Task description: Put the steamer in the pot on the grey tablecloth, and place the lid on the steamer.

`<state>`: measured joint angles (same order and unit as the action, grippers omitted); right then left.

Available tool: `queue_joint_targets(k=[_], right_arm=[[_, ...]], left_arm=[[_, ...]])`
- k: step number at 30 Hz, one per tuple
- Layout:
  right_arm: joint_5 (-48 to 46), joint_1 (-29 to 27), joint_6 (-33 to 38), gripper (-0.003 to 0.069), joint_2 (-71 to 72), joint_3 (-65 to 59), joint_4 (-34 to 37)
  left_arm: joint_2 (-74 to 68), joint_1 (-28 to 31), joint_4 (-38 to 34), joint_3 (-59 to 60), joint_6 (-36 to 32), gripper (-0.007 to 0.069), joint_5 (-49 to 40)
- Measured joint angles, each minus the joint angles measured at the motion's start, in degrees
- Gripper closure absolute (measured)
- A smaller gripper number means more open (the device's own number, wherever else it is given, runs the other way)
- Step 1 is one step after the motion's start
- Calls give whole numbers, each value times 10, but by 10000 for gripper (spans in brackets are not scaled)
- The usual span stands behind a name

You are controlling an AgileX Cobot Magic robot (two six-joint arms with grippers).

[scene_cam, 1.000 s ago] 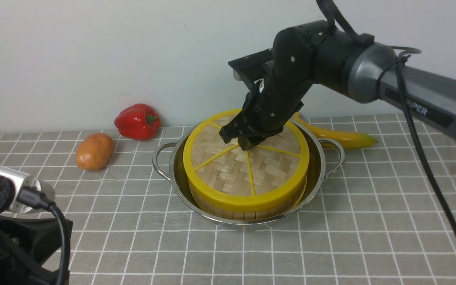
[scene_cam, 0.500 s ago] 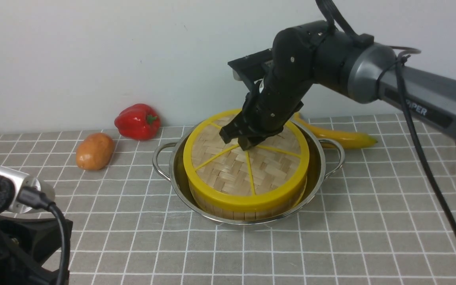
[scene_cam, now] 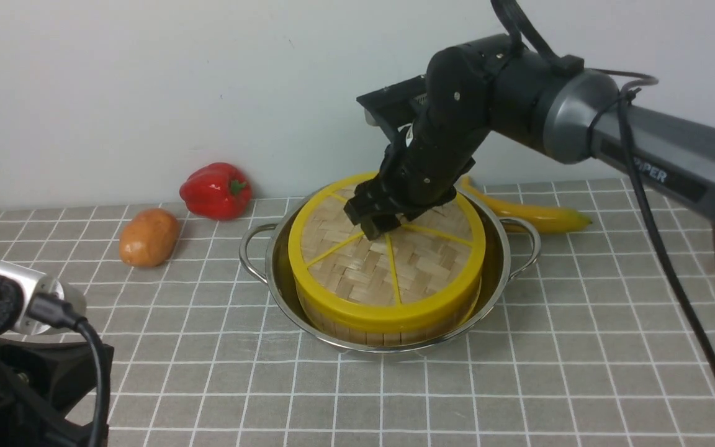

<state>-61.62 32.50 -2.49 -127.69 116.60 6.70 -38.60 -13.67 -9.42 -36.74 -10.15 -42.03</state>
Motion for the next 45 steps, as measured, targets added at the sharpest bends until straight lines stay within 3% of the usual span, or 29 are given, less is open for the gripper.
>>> queue_joint_targets(k=[9,15,21,23,24,25,26,28,29,30,34,45], right_arm=[[-33,0,0,127,66,0,-27],[-84,0,0,145,147,-1,-101],[-86,0,-17,296,274,-7,-139],[-86,0,-19,409,332,-7,-140],[-86,0,-19,419,332,-7,-140],[-86,0,-19,491,369,-8,-140],[-86,0,-19,499,373,-7,-140],[-86,0,-19,615,429,-28,-139],[-86,0,-19,615,433,-31,-139],[-85,0,-19,662,464,-55,-139],[-73,0,-19,672,563,-177,-139],[192,0,-72,669,758,-609,-105]], left_arm=[[0,0,11,0,0,613,0],[0,0,23,0,0,613,2],[0,0,59,0,0,613,16],[0,0,65,0,0,612,16],[0,0,66,0,0,611,16],[0,0,66,0,0,605,16],[0,0,66,0,0,603,16],[0,0,66,0,0,602,16],[0,0,66,0,0,602,16],[0,0,66,0,0,602,16],[0,0,66,0,0,602,15],[0,0,66,0,0,602,15]])
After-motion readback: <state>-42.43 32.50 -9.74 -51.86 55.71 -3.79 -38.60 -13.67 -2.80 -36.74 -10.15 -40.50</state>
